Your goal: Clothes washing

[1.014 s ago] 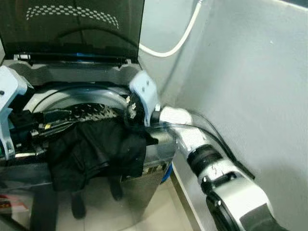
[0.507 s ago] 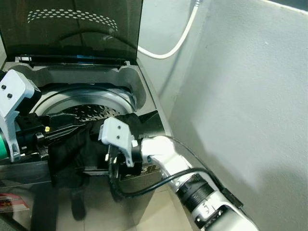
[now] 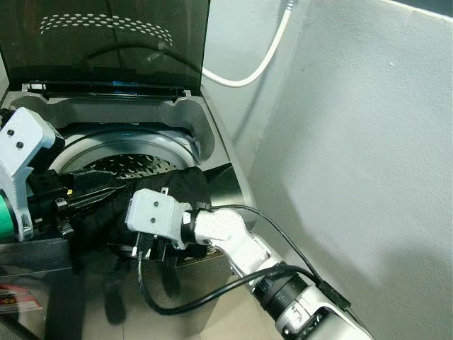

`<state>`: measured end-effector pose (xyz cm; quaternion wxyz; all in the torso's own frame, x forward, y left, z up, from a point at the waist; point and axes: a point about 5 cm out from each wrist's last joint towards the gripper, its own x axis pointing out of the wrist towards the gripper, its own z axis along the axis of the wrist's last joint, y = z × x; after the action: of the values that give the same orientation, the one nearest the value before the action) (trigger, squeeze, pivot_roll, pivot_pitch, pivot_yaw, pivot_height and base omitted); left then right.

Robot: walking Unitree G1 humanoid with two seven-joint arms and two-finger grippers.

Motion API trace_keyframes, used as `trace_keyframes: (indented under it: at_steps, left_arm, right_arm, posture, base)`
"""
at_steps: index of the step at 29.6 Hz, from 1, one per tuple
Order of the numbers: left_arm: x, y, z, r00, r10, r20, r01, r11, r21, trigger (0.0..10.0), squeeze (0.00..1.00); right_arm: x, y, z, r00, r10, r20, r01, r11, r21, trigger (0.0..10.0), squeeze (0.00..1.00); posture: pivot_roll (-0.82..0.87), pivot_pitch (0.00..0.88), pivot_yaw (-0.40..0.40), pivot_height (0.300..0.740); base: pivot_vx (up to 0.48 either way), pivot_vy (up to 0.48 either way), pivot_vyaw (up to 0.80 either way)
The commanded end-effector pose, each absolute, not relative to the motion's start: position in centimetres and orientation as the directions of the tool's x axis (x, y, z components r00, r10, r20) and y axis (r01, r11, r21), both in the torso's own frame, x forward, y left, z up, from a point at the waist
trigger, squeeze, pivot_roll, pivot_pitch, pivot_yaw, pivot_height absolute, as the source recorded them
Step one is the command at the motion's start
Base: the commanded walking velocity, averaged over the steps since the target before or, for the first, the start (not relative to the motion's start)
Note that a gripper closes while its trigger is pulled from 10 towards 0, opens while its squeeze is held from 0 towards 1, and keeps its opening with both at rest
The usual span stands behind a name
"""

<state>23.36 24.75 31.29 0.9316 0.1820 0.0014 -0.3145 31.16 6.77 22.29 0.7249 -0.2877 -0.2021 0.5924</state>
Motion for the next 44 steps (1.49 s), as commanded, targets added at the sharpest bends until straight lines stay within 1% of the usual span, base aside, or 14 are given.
trace_keyframes:
  at_steps: [1, 2, 21, 26, 33, 34, 35, 37, 38, 39, 41, 42, 43, 44]
  left_arm:
    - [23.2, 24.3, 31.0, 0.792, -0.597, -0.127, 0.599, 0.72, 0.351, 10.0, 0.0]
    - [23.3, 24.3, 31.0, 0.792, -0.597, -0.128, 0.599, 0.72, 0.351, 10.0, 0.0]
    - [23.3, 24.2, 31.0, 0.791, -0.599, -0.126, 0.6, 0.717, 0.356, 10.0, 0.0]
    - [23.3, 24.2, 31.0, 0.792, -0.598, -0.123, 0.597, 0.718, 0.357, 10.0, 0.0]
    - [23.3, 24.3, 31.0, 0.793, -0.598, -0.119, 0.596, 0.719, 0.357, 10.0, 0.0]
    - [23.3, 24.3, 31.0, 0.793, -0.597, -0.119, 0.596, 0.72, 0.357, 10.0, 0.0]
    - [23.3, 24.3, 31.0, 0.794, -0.596, -0.119, 0.594, 0.721, 0.357, 10.0, 0.0]
    - [23.3, 24.3, 31.0, 0.794, -0.596, -0.119, 0.594, 0.721, 0.357, 10.0, 0.0]
    - [23.3, 24.3, 31.0, 0.795, -0.595, -0.12, 0.594, 0.721, 0.357, 10.0, 0.0]
    - [23.3, 24.3, 31.0, 0.795, -0.595, -0.12, 0.594, 0.721, 0.357, 10.0, 0.0]
    - [23.3, 24.3, 31.1, 0.796, -0.593, -0.121, 0.592, 0.722, 0.358, 10.0, 0.0]
    - [23.3, 24.3, 31.1, 0.796, -0.593, -0.121, 0.592, 0.722, 0.358, 10.0, 0.0]
    - [23.3, 24.4, 31.1, 0.797, -0.592, -0.121, 0.591, 0.722, 0.359, 10.0, 0.0]
    - [23.3, 24.4, 31.1, 0.797, -0.592, -0.121, 0.591, 0.722, 0.359, 10.0, 0.0]
  right_arm:
    - [31.3, 6.4, 21.7, 0.241, 0.969, -0.048, -0.74, 0.151, -0.656, 2.0, 0.0]
    - [31.3, 6.4, 21.7, 0.24, 0.97, -0.047, -0.748, 0.153, -0.646, 0.0, 0.0]
    - [31.9, 6.6, 23.8, 0.255, 0.966, 0.049, -0.784, 0.236, -0.575, 0.0, 0.0]
    - [32.7, 6.3, 26.8, 0.286, 0.945, 0.156, -0.801, 0.325, -0.503, 0.0, 0.0]
    - [33.8, 5.7, 29.8, 0.338, 0.907, 0.252, -0.762, 0.421, -0.491, 0.0, 0.0]
    - [34.1, 5.4, 30.7, 0.362, 0.887, 0.286, -0.739, 0.46, -0.492, 0.0, 0.0]
    - [34.7, 4.7, 32.4, 0.41, 0.838, 0.359, -0.684, 0.543, -0.487, 0.0, 0.0]
    - [34.7, 4.7, 32.4, 0.41, 0.838, 0.359, -0.684, 0.543, -0.487, 0.0, 0.0]
    - [35.1, 4.1, 33.7, 0.443, 0.792, 0.421, -0.642, 0.608, -0.467, 0.0, 0.0]
    - [35.1, 4.1, 33.7, 0.443, 0.792, 0.421, -0.642, 0.608, -0.467, 0.0, 0.0]
    - [36.1, 3.0, 35.0, 0.516, 0.721, 0.462, -0.587, 0.691, -0.423, 0.0, 0.0]
    - [36.4, 3.0, 34.7, 0.536, 0.726, 0.431, -0.586, 0.687, -0.43, 1.8, 0.0]
    - [36.5, 3.1, 34.2, 0.535, 0.744, 0.4, -0.598, 0.668, -0.443, 10.0, 0.0]
    - [36.5, 3.1, 34.2, 0.535, 0.744, 0.4, -0.598, 0.668, -0.443, 10.0, 0.0]
  posture:
    - [0.06, 0.079, -0.127, 0.74]
    - [0.06, 0.079, -0.127, 0.74]
    - [0.06, 0.063, -0.127, 0.74]
    - [0.06, 0.06, -0.13, 0.74]
    - [0.06, 0.065, -0.131, 0.74]
    - [0.06, 0.065, -0.131, 0.74]
    - [0.06, 0.068, -0.131, 0.74]
    - [0.06, 0.068, -0.131, 0.74]
    - [0.06, 0.069, -0.13, 0.74]
    - [0.06, 0.069, -0.13, 0.74]
    - [0.07, 0.071, -0.129, 0.74]
    - [0.07, 0.071, -0.129, 0.74]
    - [0.07, 0.073, -0.127, 0.74]
    - [0.07, 0.073, -0.127, 0.74]
  base:
    - [0.0, 0.0, 0.0]
    - [0.0, 0.0, 0.0]
    - [0.0, 0.0, 0.0]
    - [0.0, 0.0, 0.0]
    - [0.0, 0.0, 0.0]
    - [0.0, 0.0, 0.0]
    - [0.0, 0.0, 0.0]
    - [0.0, 0.0, 0.0]
    - [0.0, 0.0, 0.0]
    - [0.0, 0.0, 0.0]
    - [0.0, 0.0, 0.0]
    - [0.0, 0.0, 0.0]
    - [0.0, 0.0, 0.0]
    - [0.0, 0.0, 0.0]
